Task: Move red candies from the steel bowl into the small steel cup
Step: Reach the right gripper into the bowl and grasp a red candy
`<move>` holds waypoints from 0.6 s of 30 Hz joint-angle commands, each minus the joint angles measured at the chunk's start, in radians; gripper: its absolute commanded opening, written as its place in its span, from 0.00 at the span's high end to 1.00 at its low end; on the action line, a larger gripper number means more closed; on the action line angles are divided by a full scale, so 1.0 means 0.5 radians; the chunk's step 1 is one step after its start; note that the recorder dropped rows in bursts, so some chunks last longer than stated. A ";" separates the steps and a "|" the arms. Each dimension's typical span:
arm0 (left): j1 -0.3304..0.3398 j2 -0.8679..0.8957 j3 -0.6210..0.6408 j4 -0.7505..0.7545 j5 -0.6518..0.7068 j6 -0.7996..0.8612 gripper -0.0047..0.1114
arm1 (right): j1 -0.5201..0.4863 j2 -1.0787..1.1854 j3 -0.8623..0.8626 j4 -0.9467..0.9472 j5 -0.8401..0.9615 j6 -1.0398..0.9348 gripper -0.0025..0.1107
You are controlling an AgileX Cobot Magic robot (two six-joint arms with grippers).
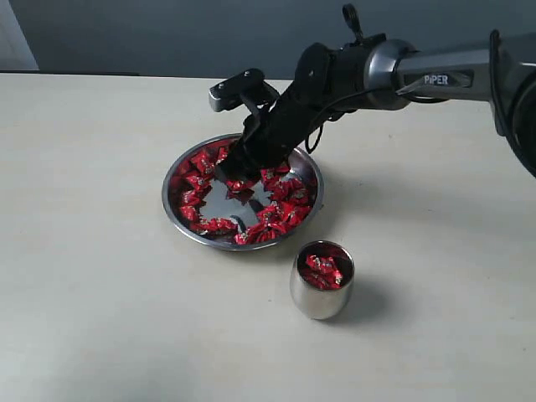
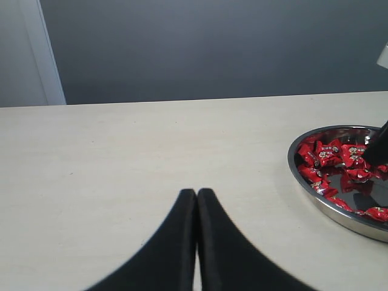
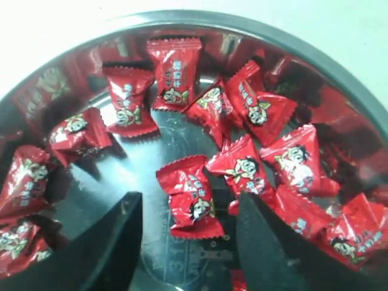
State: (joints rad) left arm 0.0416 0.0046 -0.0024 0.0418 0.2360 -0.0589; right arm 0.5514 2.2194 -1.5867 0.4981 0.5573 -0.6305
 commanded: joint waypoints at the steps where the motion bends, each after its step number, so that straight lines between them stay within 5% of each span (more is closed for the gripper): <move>1: -0.012 -0.009 0.005 -0.003 -0.008 -0.004 0.96 | -0.006 -0.017 -0.012 0.006 -0.074 -0.004 0.57; 18: -0.012 -0.009 0.005 -0.003 -0.008 -0.004 0.96 | -0.006 0.084 -0.012 0.072 -0.032 -0.004 0.62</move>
State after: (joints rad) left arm 0.0416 0.0046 -0.0024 0.0418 0.2360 -0.0589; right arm 0.5514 2.2650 -1.5867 0.5284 0.5499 -0.6281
